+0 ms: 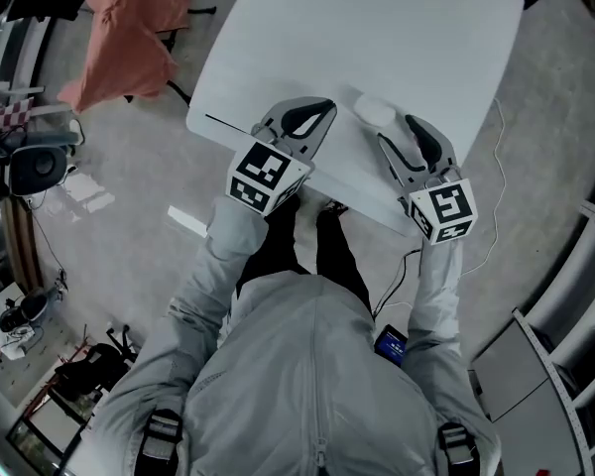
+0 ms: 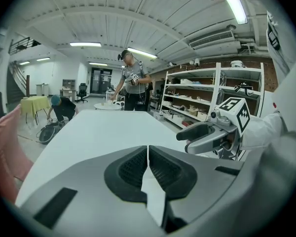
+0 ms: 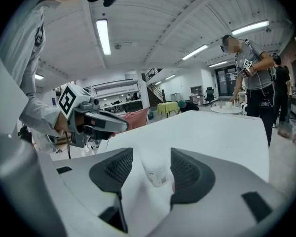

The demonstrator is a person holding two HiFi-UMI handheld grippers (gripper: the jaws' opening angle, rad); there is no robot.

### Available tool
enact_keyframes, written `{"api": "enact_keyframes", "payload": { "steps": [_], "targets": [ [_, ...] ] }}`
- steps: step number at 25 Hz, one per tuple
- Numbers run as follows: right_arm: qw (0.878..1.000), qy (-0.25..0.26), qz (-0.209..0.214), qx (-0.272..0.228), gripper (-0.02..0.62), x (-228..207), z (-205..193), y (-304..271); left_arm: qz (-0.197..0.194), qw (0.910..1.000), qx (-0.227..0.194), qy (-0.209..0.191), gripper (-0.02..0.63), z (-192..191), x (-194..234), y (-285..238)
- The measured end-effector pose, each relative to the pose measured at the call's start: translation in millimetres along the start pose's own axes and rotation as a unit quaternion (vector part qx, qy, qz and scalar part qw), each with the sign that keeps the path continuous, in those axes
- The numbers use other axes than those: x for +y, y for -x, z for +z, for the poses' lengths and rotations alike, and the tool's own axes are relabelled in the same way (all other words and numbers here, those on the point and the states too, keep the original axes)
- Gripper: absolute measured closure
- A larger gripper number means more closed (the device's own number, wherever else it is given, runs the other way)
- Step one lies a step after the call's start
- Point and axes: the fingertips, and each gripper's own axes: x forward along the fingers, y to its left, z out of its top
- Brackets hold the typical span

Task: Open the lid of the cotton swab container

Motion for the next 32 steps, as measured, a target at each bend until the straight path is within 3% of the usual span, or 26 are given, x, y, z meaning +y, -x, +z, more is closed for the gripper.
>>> {"api": "enact_keyframes", "payload": {
  "steps": [15, 32],
  "targets": [
    [0.996, 0.062, 0.026, 0.060, 0.350, -14.4, -42.4, -44.4, 0.000, 0.9994, 0.028, 0.020, 0.578, -45.0, 12.5, -22.0],
    [0.980, 0.133, 0.121, 0.081, 0.350, -10.4, -53.6, -85.8, 0.009, 0.9983, 0.038, 0.043, 0.578, -71.6, 39.0, -14.4]
  ]
}}
